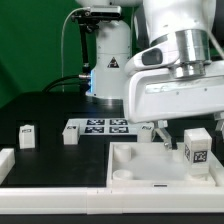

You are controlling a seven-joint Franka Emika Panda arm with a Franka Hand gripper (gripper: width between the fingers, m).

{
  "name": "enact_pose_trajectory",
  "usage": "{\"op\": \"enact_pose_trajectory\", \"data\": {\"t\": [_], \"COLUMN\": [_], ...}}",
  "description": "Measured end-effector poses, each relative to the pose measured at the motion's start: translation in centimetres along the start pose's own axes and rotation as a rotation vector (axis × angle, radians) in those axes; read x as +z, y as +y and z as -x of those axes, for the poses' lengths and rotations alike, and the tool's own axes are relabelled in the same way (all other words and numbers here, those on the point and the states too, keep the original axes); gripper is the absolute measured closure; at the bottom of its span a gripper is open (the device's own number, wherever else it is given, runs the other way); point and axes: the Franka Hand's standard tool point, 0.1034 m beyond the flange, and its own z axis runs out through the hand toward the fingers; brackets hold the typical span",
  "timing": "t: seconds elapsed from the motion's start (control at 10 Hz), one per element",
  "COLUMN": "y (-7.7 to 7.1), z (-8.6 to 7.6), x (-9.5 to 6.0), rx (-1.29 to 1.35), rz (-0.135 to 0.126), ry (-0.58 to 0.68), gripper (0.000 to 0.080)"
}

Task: Assemble one leg

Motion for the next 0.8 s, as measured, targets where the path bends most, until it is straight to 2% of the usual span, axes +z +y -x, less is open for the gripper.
{"op": "enact_pose_trajectory", "data": {"t": [0.1, 0.3, 0.4, 0.5, 0.6, 0.8], "y": [0.2, 0.1, 0.3, 0.4, 1.0, 1.3], "z": [-0.7, -0.2, -0.5, -0.2, -1.4, -1.4], "x": [-0.2, -0.3, -0.2, -0.3, 0.1, 0.2], "rx": [0.001, 0.019, 0.019, 0.026, 0.034, 0.046], "rz": [-0.01, -0.058, -0.071, -0.092, -0.085, -0.08], "ry": [-0.05, -0.283, -0.348, -0.453, -0.417, -0.409], "gripper": [0.015, 0.015, 0.015, 0.015, 0.015, 0.015]}}
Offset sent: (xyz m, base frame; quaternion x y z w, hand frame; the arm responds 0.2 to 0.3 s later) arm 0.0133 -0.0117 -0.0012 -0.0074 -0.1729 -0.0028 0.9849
